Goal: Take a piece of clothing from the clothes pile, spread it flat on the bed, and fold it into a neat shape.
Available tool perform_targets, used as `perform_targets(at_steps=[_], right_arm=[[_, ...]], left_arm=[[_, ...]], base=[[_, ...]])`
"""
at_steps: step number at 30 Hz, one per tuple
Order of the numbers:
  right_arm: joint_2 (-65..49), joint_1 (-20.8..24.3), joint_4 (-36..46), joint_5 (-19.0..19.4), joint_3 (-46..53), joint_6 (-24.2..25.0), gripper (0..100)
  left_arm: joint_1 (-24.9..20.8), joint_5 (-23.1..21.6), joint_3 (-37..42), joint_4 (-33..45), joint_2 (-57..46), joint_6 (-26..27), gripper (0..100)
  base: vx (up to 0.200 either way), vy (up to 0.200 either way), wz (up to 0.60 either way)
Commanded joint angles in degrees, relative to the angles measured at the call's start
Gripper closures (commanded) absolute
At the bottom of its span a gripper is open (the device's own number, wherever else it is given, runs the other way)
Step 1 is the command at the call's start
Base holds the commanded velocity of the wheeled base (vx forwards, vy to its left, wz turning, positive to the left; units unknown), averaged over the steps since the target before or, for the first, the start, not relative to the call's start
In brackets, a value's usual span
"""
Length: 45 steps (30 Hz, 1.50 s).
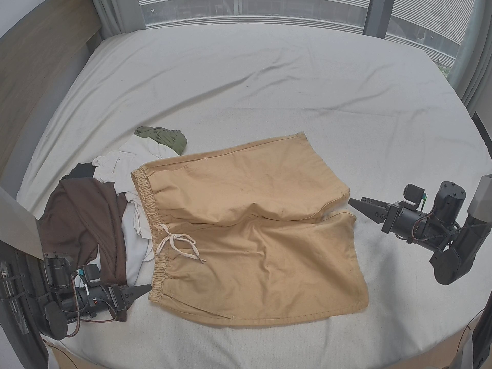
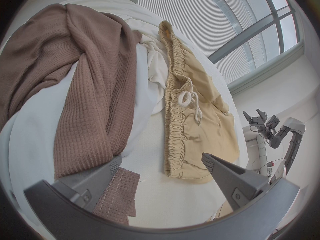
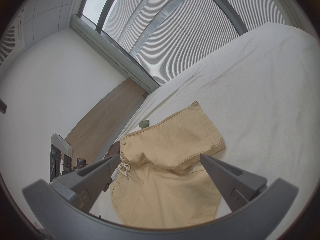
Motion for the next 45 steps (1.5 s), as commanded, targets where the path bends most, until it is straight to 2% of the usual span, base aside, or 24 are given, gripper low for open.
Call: perform_targets(at_steps=[1, 7, 14, 24, 36, 37, 45], right_arm=[[-0.02, 0.03, -0.03, 0.03, -0.01, -0.01, 0], [-0.02, -0.15, -0.03, 0.03, -0.09, -0.01, 0], [-0.02, -0.23, -0.03, 0.03, -0.27, -0.01, 0], [-0.02, -0.50, -0.03, 0.03, -0.27, -0.01, 0], [0.15, -0.50, -0.03, -0.06, -0.27, -0.01, 0], [0.24, -0.50, -0.03, -0.06, -0.18, -0.01, 0], [0.24, -0.94, 0.67, 0.03, 1.58, -0.98, 0]], left_arm=[[-3.36, -0.27, 1.01, -0.32, 0.25, -0.38, 0], [-7.14, -0.27, 0.75, -0.41, 0.51, -0.12, 0], [-7.58, -0.45, 0.48, -0.41, 1.48, -0.21, 0], [-10.75, -0.45, -1.19, -0.41, 2.44, -1.44, 0], [-10.48, -0.19, -1.80, -0.49, 2.62, -2.32, 0], [-10.40, -0.19, -1.71, -0.49, 2.53, -2.32, 100], [-10.13, -0.19, -1.45, -0.49, 2.53, -2.32, 100]], base=[[0.000, 0.000, 0.00], [0.000, 0.000, 0.00], [0.000, 0.000, 0.00], [0.000, 0.000, 0.00], [0.000, 0.000, 0.00], [0.000, 0.000, 0.00], [0.000, 0.000, 0.00]])
